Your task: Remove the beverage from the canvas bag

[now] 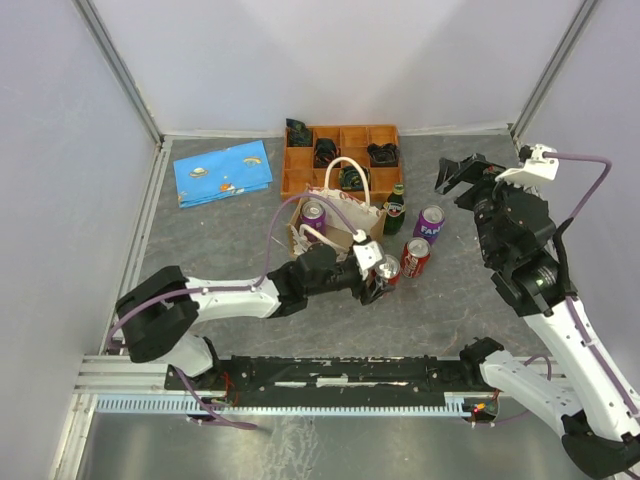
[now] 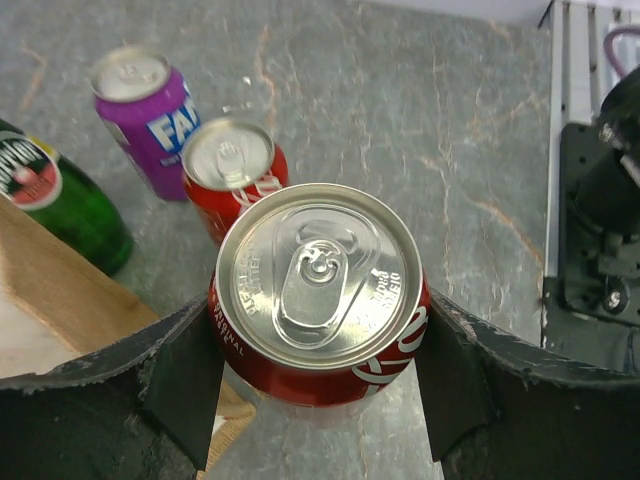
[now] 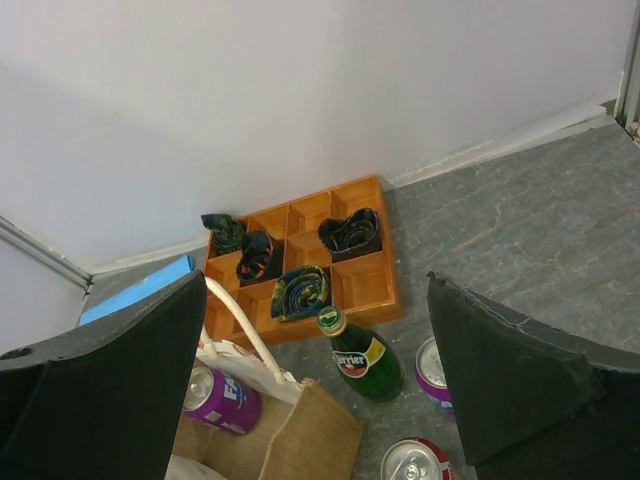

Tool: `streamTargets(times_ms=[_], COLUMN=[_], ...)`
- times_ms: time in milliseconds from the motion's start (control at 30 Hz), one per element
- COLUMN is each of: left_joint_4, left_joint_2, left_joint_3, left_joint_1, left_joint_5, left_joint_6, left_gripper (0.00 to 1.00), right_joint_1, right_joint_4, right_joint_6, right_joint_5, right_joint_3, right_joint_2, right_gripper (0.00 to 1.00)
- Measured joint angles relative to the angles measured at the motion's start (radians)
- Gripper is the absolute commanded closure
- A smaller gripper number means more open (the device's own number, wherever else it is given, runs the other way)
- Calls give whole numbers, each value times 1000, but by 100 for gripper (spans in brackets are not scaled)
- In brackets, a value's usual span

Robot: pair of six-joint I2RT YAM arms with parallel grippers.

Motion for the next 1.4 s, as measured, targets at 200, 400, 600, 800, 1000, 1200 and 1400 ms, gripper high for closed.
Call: streamTargets(times_ms=[200, 400, 600, 800, 1000, 1200, 1400], left_joint_4=[77, 150, 279, 373, 405, 380, 248], left_joint_2=[104, 231, 301, 348, 351, 278, 74], left_joint_3=[-54, -55, -52, -52, -51, -55, -52], left_joint_1=[-12, -12, -12, -12, -12, -13, -91], left_joint_5=[-19, -26, -15, -16, -17, -19, -73], left_joint_6=[-20, -22, -22, -21, -22, -22, 45], left_gripper=[97, 97, 96, 42, 1, 1, 1], right_joint_1=[0, 0, 0, 0, 0, 0, 0], right_joint_4=[0, 0, -1, -2, -13, -26, -49], right_joint_6=[0, -3, -10, -12, -15, -25, -59], right_joint_5=[-3, -5, -5, -8, -16, -22, -36], right_joint_3=[-10, -30, -45, -57, -58, -58, -42], right_joint_2=[3, -2, -4, -4, 0, 9, 40], right_gripper=[1, 1, 1, 1, 1, 1, 7])
